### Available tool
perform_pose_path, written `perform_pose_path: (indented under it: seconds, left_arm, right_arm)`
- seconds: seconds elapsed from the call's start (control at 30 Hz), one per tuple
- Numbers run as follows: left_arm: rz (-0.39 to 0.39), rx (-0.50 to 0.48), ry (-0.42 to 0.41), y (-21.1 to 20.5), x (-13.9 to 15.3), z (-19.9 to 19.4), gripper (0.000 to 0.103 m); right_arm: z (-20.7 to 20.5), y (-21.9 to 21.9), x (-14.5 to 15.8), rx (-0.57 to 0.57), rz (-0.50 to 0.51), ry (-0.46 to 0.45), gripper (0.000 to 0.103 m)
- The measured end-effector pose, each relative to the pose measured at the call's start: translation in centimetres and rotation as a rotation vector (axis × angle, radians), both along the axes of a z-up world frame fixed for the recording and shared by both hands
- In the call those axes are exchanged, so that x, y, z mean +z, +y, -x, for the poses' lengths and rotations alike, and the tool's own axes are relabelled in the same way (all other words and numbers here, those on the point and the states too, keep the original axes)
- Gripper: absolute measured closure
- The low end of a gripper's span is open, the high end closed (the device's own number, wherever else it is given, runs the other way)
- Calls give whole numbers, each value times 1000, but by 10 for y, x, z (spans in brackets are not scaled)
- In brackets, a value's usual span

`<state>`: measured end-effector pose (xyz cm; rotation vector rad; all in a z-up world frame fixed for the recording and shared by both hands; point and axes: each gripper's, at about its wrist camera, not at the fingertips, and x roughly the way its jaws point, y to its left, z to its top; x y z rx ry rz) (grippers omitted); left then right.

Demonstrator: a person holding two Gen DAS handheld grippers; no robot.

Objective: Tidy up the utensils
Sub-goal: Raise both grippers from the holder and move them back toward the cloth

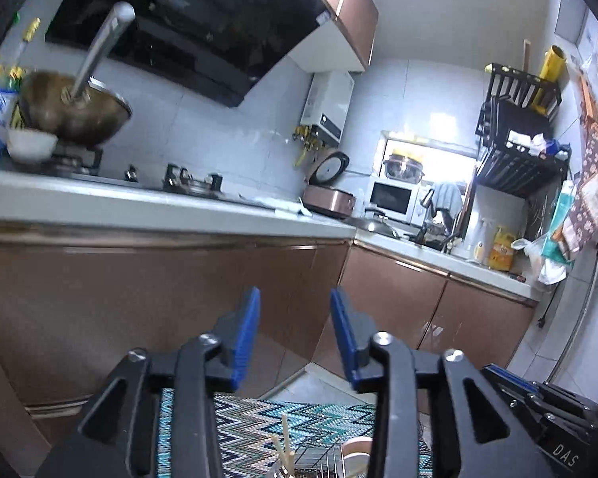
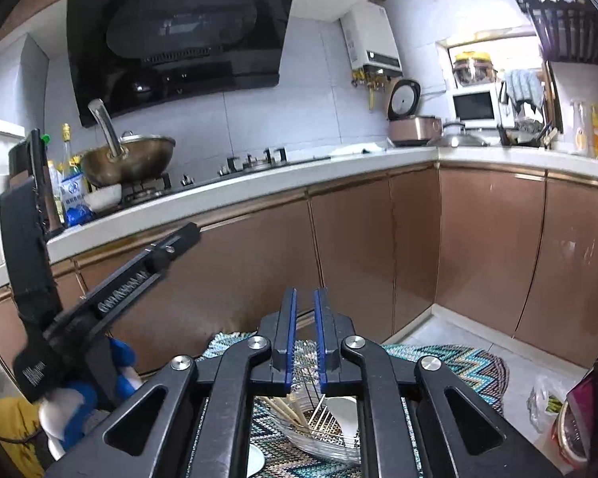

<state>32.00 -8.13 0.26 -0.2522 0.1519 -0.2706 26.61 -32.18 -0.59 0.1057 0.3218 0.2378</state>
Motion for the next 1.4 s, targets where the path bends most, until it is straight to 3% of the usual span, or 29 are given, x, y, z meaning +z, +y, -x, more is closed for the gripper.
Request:
perform_pose_path:
  seconds: [0.07, 0.37, 0.43, 0.53, 0.77, 1.03, 1.4]
  left_arm:
    - [-5, 23, -11, 11, 16, 19, 53]
    - [-27, 48, -43, 63, 65, 106, 50]
    - [-32, 56, -50, 73, 70, 123, 50]
    - [-39, 71, -57, 90, 76, 147, 49]
    - [-65, 122, -56, 128, 80, 194, 46]
    - [-41, 163, -65, 163, 83, 231, 46]
    - [-10, 187, -60, 193, 87, 259, 46]
  right_arm:
    - [16, 2, 14, -3, -2, -25, 81]
    - [92, 17, 65, -1, 1, -132, 62]
    - [109, 19, 72, -3, 1, -151, 54]
    - [132, 24, 80, -1, 3, -177, 51]
    - [176, 35, 87, -28, 6, -237, 24]
    - [219, 48, 91, -80, 11, -336, 11]
    - [262, 61, 100, 8, -35, -441, 0]
